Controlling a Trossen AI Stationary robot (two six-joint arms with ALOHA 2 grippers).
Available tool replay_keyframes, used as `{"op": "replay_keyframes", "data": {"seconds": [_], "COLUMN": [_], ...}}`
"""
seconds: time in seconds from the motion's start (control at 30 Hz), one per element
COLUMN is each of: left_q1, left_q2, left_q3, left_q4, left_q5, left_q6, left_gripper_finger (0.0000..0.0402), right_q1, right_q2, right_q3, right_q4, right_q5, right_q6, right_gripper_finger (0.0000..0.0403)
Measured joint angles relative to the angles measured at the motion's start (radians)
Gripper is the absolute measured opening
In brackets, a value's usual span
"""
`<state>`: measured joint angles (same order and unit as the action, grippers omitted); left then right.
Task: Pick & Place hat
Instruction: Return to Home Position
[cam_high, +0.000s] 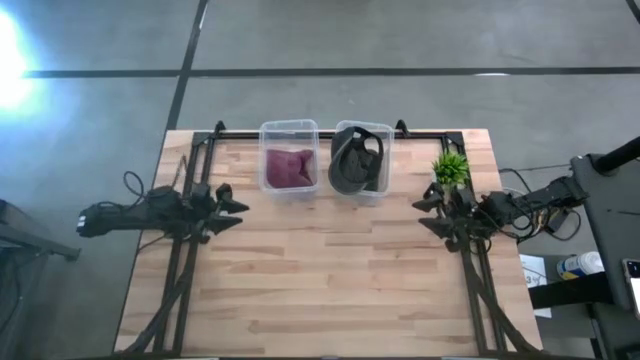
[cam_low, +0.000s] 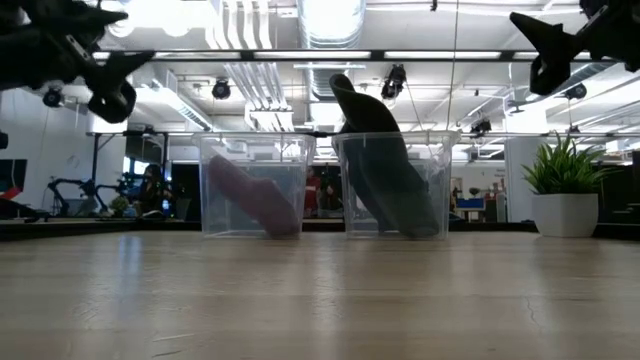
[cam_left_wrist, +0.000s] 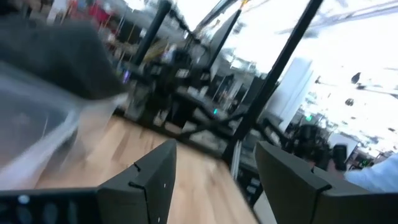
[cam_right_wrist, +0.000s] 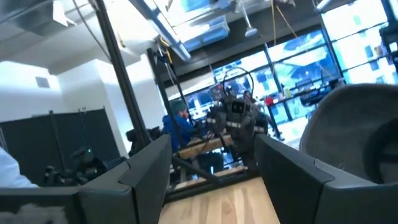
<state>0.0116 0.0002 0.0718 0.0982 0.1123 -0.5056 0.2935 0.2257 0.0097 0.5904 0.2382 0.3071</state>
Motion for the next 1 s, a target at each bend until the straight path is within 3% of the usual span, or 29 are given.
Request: {"op": "replay_keyframes", "data": {"seconds": [0.23,0.6,0.73,1.0], "left_q1": [0.0,0.0,0.0,0.0], "left_q2": [0.0,0.005,0.005,0.008], "left_q3": [-0.046,-0.063,-0.063,-0.063], "left_q4": [-0.006,-0.069,-0.072,-0.072], "left_q5": [0.0,-0.009,-0.031,-0.034], "left_q6": [-0.001,0.221,0.193,0.155], "left_gripper_finger": [0.0213,0.0213,0.0213,0.0213], "right_q1": [0.001,0.001,0.0,0.001], "right_q2": [-0.036,-0.034,-0.032,-0.019], "right_q3": [0.0,-0.001,-0.001,-0.001], "right_q4": [-0.022,-0.207,-0.258,-0.299], "right_q5": [0.0,-0.006,0.046,0.05], "right_q6": [-0.1,-0.261,-0.254,-0.258], "right_gripper_finger": [0.0228,0.0228,0.0228,0.0228]}}
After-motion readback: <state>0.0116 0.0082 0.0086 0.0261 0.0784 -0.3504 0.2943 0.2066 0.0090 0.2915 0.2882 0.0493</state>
